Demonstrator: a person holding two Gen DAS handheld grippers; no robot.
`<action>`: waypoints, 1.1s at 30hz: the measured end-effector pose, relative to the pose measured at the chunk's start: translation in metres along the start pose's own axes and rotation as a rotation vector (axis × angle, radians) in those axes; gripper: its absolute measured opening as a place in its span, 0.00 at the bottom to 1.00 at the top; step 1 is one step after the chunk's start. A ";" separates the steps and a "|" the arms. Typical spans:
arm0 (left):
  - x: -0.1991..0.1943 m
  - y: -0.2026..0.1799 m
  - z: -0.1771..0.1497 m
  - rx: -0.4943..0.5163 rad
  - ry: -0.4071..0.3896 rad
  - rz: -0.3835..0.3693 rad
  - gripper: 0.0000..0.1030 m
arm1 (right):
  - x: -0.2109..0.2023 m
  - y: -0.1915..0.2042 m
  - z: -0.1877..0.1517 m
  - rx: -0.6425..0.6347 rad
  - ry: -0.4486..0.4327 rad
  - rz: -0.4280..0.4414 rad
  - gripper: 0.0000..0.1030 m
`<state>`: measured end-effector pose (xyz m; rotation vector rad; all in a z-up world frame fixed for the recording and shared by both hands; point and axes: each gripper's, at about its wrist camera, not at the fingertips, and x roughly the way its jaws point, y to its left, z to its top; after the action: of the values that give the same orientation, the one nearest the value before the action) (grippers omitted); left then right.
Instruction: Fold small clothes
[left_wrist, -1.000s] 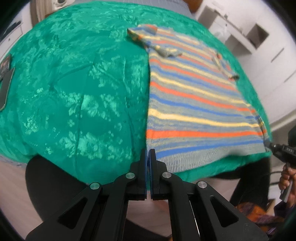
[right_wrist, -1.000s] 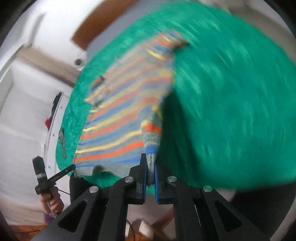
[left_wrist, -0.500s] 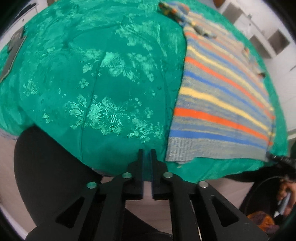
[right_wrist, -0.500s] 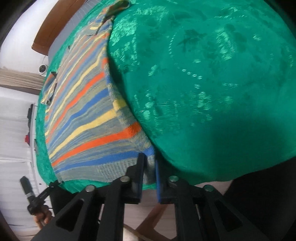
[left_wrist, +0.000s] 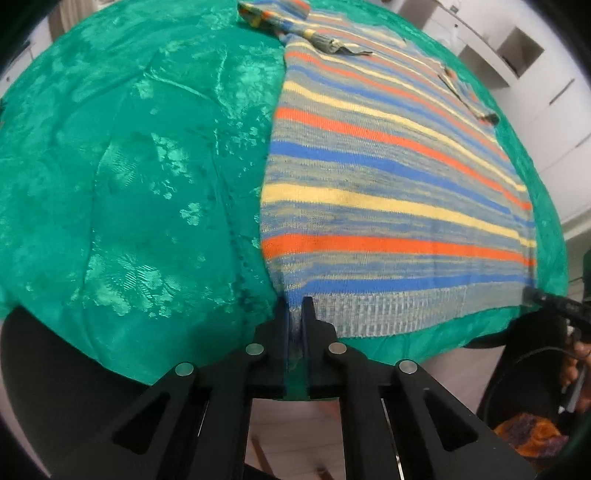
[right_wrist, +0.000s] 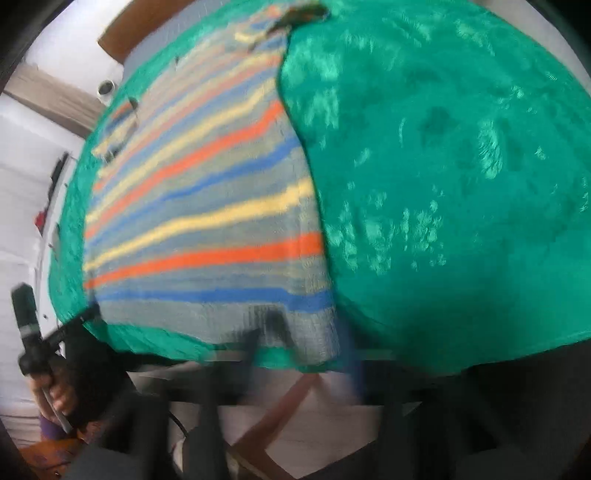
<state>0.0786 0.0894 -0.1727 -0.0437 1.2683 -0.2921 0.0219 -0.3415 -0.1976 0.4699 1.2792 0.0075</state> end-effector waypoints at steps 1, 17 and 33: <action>-0.002 -0.002 -0.001 0.013 -0.003 0.011 0.03 | -0.003 -0.002 -0.002 0.010 -0.006 0.001 0.04; -0.026 -0.019 -0.012 0.068 -0.023 0.121 0.21 | -0.035 -0.008 0.015 -0.031 0.026 -0.145 0.37; -0.070 0.012 0.016 -0.155 -0.320 0.311 0.71 | 0.022 0.153 0.222 -0.817 -0.218 -0.264 0.63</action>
<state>0.0774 0.1154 -0.1043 -0.0243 0.9590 0.0811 0.2716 -0.2712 -0.1195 -0.3919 1.0079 0.2420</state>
